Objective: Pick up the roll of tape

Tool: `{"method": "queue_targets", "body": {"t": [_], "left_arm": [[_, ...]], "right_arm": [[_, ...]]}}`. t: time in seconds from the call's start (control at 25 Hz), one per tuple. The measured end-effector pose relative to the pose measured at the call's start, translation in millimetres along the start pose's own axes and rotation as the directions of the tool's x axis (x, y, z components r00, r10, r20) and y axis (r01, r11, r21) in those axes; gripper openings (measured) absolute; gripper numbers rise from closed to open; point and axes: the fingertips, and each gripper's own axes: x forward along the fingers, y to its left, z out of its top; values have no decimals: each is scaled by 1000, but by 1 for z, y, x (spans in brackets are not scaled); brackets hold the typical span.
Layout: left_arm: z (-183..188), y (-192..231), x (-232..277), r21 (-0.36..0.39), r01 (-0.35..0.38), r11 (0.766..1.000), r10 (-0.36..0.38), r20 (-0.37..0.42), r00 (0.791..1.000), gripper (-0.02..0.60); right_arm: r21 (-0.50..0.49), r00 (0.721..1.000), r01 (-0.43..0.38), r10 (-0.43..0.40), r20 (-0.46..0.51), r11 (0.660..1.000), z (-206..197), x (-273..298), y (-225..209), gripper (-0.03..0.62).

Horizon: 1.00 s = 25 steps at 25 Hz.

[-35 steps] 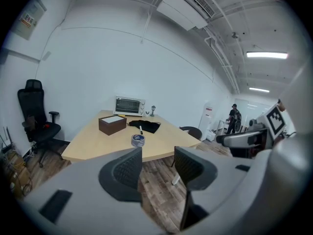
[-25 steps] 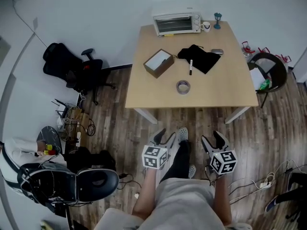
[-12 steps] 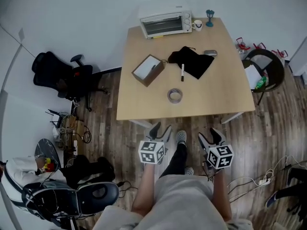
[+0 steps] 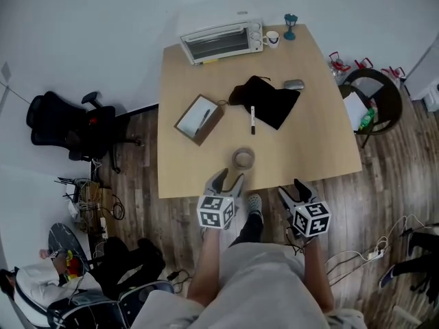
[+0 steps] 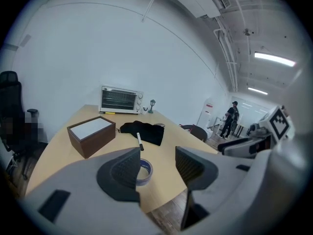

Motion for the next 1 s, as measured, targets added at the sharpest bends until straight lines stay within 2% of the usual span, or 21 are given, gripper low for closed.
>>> {"method": "queue_targets", "body": {"t": [0.24,0.4,0.6,1.0], "left_arm": [[12,25,38,34,75,997,-72,-65,995,216],[8,35,60,98,150,984,-136,-140,981,216],[-12,35,86,203,261,944,-207,-253,945,216],[-51,31,108,309,416,855,-279,-403,872,212]], "right_arm": [[1,1000,4,-4,-13,1000,31,44,-9,261],[29,1000,8,-8,-2,1000,45,69,-15,256],[17,1000,-4,4,-2,1000,59,95,-18,253],[34,998,-64,63,17,997,72,120,-4,247]]}}
